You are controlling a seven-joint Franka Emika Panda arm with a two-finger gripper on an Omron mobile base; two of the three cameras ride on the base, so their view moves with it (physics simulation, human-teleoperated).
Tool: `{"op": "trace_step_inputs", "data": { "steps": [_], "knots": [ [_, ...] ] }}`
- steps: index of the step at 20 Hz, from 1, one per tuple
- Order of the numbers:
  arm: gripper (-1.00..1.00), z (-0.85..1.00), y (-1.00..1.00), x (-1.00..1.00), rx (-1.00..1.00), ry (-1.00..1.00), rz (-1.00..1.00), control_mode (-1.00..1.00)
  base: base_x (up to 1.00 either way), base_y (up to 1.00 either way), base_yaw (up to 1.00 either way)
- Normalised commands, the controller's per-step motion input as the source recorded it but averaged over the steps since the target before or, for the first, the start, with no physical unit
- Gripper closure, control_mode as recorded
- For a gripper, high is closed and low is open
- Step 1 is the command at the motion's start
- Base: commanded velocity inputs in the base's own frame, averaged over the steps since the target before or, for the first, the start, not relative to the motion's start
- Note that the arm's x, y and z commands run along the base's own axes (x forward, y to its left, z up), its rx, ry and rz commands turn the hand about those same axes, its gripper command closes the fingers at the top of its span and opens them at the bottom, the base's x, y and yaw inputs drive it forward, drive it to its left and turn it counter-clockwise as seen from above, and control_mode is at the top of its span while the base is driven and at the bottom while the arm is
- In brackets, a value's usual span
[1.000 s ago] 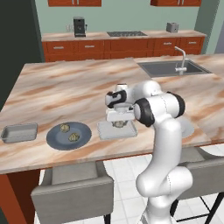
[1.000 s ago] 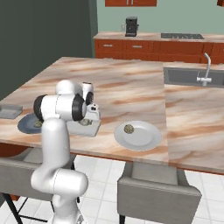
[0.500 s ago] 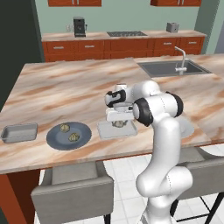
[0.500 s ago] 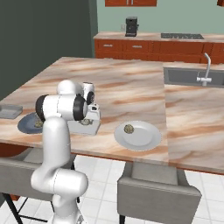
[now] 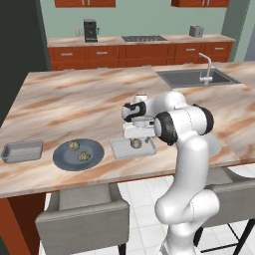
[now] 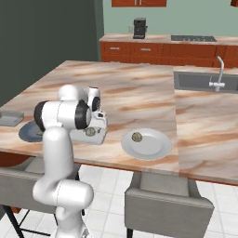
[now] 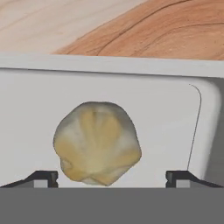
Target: Place two dumplings into each of the tupperware containers and then place the containers in the fridge.
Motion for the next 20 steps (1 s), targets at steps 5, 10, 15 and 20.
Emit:
{"op": "trace_step_inputs", "data": {
  "steps": [5,10,15,20],
  "knots": [
    [-1.0,0.53,-0.48,-0.15,0.0,0.0,0.0,-1.0,0.0,0.0,0.0],
    [-1.0,0.04,-1.0,-0.39,0.03,-0.04,0.0,-1.0,0.0,0.0,0.0],
    [-1.0,0.0,-1.0,-0.03,0.05,-0.05,-0.01,-1.0,0.0,0.0,0.0],
    [-1.0,0.02,-0.85,0.0,0.03,-0.01,-0.01,-1.0,0.0,0.0,0.0]
  ]
}}
